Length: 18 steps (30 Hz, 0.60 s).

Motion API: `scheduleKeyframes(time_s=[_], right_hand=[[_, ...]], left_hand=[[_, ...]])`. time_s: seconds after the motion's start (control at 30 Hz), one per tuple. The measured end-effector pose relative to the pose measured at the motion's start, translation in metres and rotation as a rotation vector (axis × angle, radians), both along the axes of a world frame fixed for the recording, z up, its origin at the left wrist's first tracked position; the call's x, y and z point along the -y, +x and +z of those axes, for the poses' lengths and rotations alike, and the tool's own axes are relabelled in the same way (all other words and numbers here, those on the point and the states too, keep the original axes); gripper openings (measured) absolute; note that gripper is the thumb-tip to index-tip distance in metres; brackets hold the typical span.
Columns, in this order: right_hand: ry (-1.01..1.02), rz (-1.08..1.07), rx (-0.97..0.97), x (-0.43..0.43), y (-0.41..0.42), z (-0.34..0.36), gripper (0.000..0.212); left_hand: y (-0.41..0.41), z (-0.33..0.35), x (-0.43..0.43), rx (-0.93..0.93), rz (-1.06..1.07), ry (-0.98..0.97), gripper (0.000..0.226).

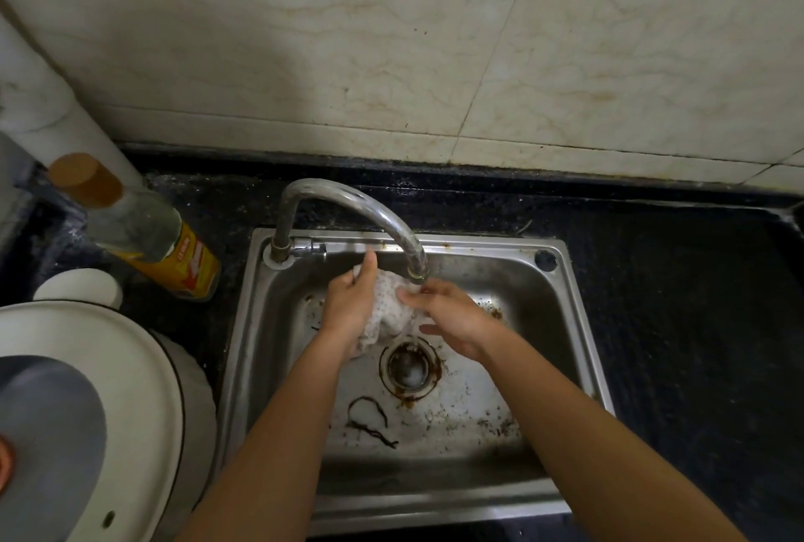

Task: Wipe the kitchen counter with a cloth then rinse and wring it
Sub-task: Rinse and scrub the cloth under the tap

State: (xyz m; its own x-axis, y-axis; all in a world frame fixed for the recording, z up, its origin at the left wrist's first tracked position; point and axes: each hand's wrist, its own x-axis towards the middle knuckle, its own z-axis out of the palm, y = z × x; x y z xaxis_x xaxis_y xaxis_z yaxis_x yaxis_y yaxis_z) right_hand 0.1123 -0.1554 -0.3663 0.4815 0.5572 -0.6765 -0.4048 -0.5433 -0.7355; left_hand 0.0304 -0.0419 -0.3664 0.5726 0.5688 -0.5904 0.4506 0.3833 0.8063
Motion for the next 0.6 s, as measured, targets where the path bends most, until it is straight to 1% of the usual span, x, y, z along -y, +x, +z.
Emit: scheduleKeyframes(time_s=[0.13,0.17,0.23,0.3,0.37,0.43,0.5,0.53,0.6], right_hand=[[0.033,-0.149,0.099,-0.007,0.003,-0.004,0.016],[0.036,-0.192,0.110,-0.009,0.003,-0.006,0.013],[0.056,-0.264,0.064,-0.013,0.003,-0.007,0.012],[0.095,-0.283,-0.003,-0.014,0.000,-0.005,0.014],[0.142,-0.258,-0.036,-0.013,-0.002,-0.004,0.029],[0.192,-0.200,-0.062,-0.008,-0.003,-0.006,0.045],[0.181,-0.102,-0.053,-0.002,-0.006,-0.009,0.052],[0.154,-0.033,-0.016,0.000,-0.008,-0.010,0.049],[0.118,0.083,0.087,0.004,-0.014,-0.010,0.026]], left_hand=[[-0.007,-0.003,-0.007,0.032,-0.109,-0.046,0.023],[-0.007,-0.004,-0.006,0.028,-0.140,-0.019,0.022],[-0.006,-0.008,-0.003,-0.026,-0.184,0.118,0.025],[-0.003,-0.012,-0.001,-0.061,-0.152,0.222,0.030],[-0.003,-0.011,0.000,-0.070,-0.119,0.261,0.033],[-0.001,-0.009,0.001,-0.047,-0.081,0.213,0.033],[0.002,-0.003,0.003,-0.031,-0.054,0.170,0.034],[0.005,-0.001,0.003,-0.032,-0.055,0.168,0.040],[0.008,-0.004,0.003,-0.044,-0.071,0.174,0.051]])
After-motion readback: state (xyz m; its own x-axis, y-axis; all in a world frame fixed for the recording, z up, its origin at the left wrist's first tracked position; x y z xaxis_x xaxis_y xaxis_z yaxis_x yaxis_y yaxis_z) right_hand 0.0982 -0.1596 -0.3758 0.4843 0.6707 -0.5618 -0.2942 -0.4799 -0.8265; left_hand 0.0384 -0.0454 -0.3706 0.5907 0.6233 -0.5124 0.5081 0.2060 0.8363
